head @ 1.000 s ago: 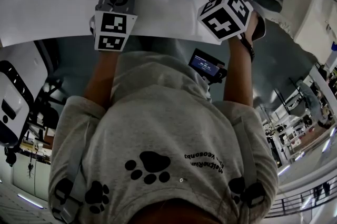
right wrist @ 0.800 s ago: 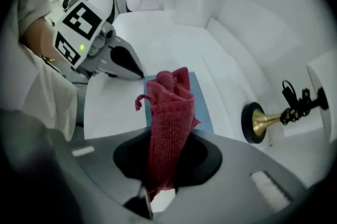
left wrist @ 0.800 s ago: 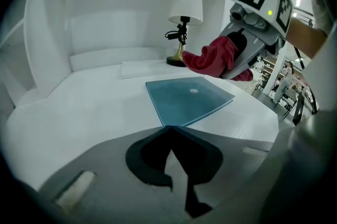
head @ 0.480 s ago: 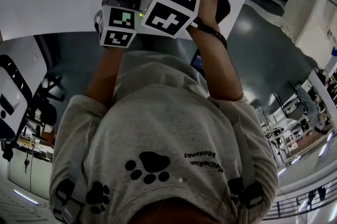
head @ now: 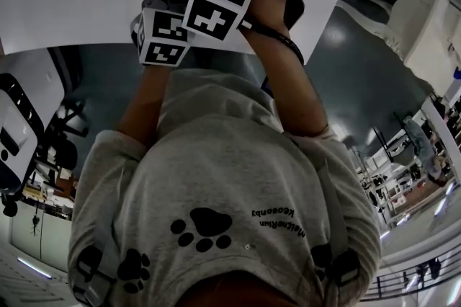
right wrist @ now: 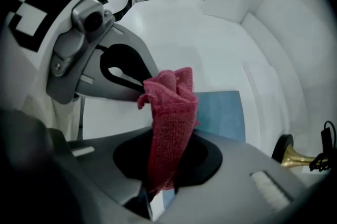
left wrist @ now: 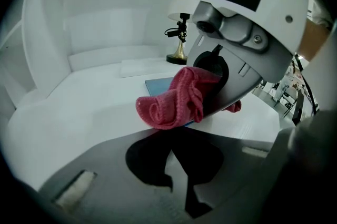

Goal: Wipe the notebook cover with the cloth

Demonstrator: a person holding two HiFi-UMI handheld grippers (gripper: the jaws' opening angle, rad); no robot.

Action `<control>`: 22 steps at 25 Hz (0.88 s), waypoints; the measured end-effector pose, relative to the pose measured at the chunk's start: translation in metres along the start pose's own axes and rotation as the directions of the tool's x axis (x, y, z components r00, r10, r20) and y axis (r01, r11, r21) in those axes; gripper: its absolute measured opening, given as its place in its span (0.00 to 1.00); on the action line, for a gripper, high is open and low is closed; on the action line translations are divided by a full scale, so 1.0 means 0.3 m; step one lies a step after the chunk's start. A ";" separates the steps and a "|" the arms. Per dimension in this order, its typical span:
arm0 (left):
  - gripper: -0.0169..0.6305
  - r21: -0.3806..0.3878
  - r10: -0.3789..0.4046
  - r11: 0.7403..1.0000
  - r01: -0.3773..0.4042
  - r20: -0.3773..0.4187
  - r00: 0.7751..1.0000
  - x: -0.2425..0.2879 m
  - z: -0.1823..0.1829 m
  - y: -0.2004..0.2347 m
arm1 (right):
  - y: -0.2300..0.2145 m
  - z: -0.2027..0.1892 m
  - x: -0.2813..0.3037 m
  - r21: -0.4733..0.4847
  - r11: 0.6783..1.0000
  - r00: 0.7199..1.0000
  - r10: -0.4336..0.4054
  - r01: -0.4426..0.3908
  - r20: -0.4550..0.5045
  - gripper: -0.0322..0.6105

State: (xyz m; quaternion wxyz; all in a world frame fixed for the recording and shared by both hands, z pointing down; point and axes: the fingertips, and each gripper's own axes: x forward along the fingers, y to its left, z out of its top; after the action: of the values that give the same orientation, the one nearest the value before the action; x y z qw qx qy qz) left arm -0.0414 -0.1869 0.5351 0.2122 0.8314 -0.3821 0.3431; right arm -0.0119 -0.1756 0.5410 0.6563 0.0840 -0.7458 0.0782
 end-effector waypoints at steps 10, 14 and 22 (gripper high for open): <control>0.02 -0.001 0.000 1.000 0.000 -0.011 1.000 -0.005 0.002 0.014 | 0.001 -0.244 -0.025 0.127 0.992 0.998 0.019 -0.012 -0.055 0.17; 0.02 -0.002 0.000 1.000 0.000 -0.012 1.000 -0.004 0.000 0.013 | 0.001 -0.338 -0.033 0.167 0.986 0.997 0.018 -0.004 -0.081 0.17; 0.02 -0.003 -0.001 1.000 0.000 -0.012 1.000 -0.009 -0.006 0.013 | 0.008 -0.478 -0.049 0.233 0.972 0.992 0.009 0.021 -0.129 0.17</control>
State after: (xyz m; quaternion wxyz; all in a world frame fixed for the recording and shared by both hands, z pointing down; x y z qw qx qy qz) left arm -0.0464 -0.1869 0.5347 0.2160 0.8290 -0.3812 0.3476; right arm 0.1277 -0.1404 0.5444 0.6889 0.1579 -0.6870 0.1689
